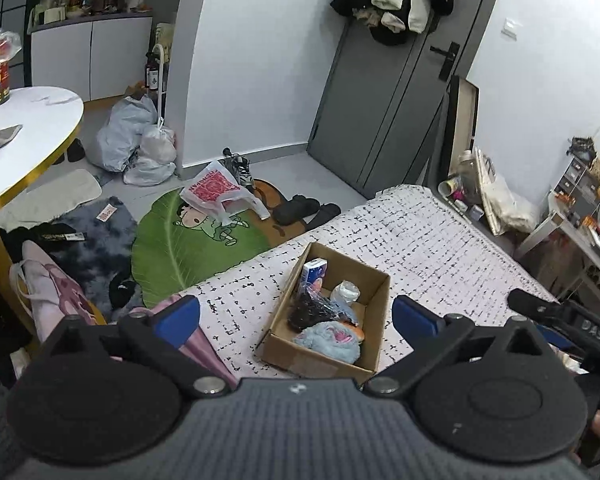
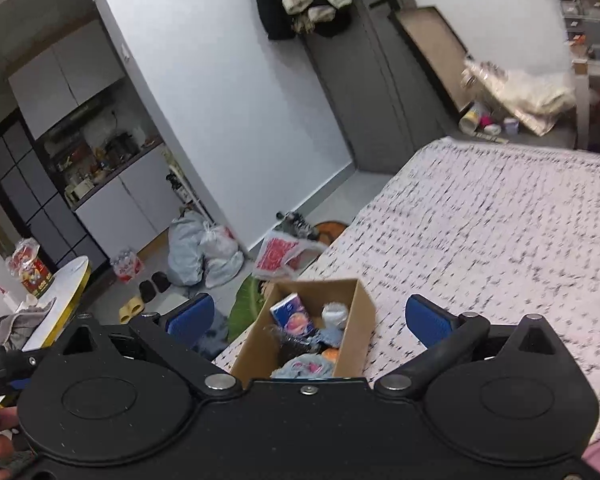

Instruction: Organize soft objects

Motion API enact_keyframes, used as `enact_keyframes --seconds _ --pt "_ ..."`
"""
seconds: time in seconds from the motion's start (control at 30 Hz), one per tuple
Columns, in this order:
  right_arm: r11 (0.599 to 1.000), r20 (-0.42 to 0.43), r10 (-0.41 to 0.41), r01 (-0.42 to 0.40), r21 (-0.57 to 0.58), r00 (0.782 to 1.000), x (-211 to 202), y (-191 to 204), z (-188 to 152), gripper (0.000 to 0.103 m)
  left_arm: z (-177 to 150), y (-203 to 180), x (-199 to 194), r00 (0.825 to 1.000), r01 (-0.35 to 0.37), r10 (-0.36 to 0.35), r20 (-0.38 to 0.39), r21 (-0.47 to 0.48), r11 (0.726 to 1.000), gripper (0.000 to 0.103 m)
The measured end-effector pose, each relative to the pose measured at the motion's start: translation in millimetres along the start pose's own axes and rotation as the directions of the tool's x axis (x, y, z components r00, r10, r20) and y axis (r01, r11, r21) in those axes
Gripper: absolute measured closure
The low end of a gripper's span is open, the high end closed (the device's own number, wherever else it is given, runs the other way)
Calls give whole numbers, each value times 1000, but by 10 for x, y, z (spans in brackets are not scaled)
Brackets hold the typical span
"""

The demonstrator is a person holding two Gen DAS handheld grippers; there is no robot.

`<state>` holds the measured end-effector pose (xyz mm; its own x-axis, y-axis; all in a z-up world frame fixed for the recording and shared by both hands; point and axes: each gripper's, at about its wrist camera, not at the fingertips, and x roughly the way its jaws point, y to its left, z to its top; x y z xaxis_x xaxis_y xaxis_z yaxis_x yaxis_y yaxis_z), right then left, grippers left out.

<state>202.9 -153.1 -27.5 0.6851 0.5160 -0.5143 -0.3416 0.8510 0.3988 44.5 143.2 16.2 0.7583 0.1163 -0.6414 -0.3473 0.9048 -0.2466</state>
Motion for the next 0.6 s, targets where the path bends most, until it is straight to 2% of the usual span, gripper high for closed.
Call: enact_keyframes --seconds 0.23,0.6 --pt "998 -5 -60 60 -7 998 -329 41 -55 0 -74 -58 -267 999 48 -48 -1 25 999 1" --pt "995 29 -98 99 -29 995 -841 150 -285 0 -307 -114 -580 993 112 -114 26 60 992 1"
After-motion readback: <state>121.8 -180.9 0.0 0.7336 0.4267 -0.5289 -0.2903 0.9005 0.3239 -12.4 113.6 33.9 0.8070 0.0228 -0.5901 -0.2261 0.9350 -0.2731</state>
